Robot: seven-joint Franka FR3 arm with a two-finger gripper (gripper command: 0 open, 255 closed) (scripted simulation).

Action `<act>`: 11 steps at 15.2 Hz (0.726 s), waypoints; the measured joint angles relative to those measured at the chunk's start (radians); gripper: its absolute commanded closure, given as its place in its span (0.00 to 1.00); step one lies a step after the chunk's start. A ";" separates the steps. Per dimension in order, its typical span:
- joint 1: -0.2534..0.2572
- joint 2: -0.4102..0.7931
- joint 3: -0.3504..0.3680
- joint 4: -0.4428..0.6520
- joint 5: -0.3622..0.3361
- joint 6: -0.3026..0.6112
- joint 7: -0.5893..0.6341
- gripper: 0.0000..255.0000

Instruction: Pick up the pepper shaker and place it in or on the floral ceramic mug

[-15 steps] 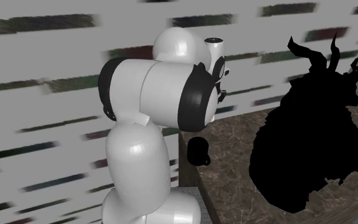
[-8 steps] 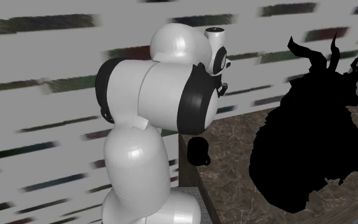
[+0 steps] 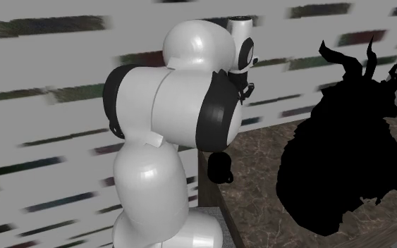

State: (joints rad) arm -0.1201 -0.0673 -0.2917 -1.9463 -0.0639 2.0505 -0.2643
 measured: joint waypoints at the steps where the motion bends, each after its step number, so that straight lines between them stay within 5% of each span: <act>1: 0.000 -0.002 0.000 0.007 0.000 -0.009 0.000 1.00; 11: -0.020 -0.368 0.041 -0.283 -0.096 -0.079 0.061 1.00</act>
State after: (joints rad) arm -0.1405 -0.4349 -0.2503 -2.2297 -0.1599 1.9712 -0.2033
